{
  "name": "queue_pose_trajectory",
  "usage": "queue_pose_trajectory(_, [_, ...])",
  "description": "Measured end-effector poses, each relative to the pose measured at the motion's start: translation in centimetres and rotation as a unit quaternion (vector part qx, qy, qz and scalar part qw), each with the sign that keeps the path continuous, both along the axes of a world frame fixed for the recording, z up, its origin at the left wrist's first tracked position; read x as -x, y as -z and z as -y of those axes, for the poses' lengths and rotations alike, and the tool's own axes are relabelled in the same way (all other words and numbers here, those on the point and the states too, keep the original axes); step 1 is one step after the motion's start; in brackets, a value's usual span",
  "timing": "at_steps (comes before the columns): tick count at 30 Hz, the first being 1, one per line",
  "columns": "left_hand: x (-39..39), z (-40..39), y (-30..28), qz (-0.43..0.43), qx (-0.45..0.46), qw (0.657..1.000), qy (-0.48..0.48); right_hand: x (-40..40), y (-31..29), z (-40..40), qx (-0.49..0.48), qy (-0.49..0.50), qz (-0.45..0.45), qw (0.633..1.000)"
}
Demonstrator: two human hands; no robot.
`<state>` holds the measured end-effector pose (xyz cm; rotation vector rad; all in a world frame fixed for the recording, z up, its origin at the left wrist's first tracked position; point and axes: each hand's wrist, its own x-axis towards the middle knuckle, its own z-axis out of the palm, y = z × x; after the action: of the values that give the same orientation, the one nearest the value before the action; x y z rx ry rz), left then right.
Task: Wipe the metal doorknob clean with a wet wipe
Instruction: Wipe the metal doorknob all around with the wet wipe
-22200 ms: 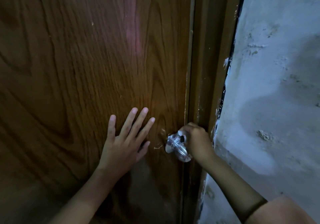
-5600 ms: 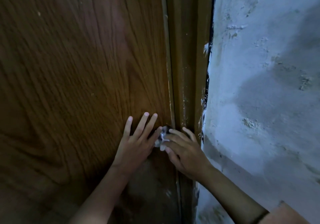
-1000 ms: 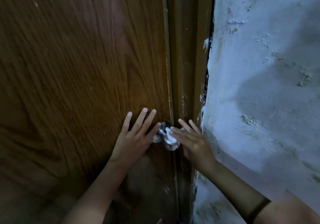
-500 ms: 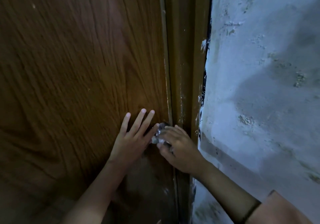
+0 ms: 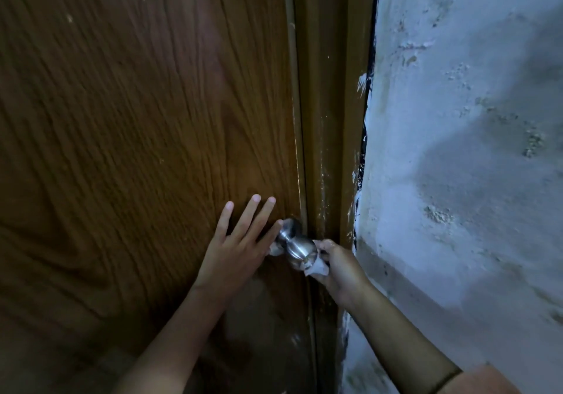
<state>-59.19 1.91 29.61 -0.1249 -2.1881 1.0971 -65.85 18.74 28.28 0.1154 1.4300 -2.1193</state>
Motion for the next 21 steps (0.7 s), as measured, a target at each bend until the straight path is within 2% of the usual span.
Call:
queue_pose_trajectory(3, [0.0, 0.0, 0.0, 0.002, -0.003, 1.0, -0.001, -0.8, 0.6, -0.7, -0.001, 0.015, -0.004, 1.0])
queue_pose_trajectory(6, [0.0, 0.1, 0.1, 0.002, -0.003, 1.0, 0.002, -1.8, 1.5, -1.0, -0.054, 0.063, -0.116, 0.99])
queue_pose_trajectory(12, [0.2, 0.3, 0.1, -0.012, 0.006, 1.0, 0.011, -2.9, 2.7, -1.1, -0.106, 0.145, -0.3, 0.937])
queue_pose_trajectory(16, [0.1, 0.1, 0.1, -0.012, 0.012, 1.0, 0.01, -2.8, 2.3, -0.8, -0.161, 0.157, -0.432, 0.873])
queue_pose_trajectory(18, [0.0, 0.0, 0.0, -0.009, 0.007, 1.0, 0.009, -2.6, 2.3, -0.9, -0.174, 0.157, -0.449, 0.862])
queue_pose_trajectory(21, [0.0, 0.0, 0.0, -0.008, 0.012, 1.0, 0.004, -2.2, 3.1, -1.2, -0.202, 0.137, -0.418, 0.875])
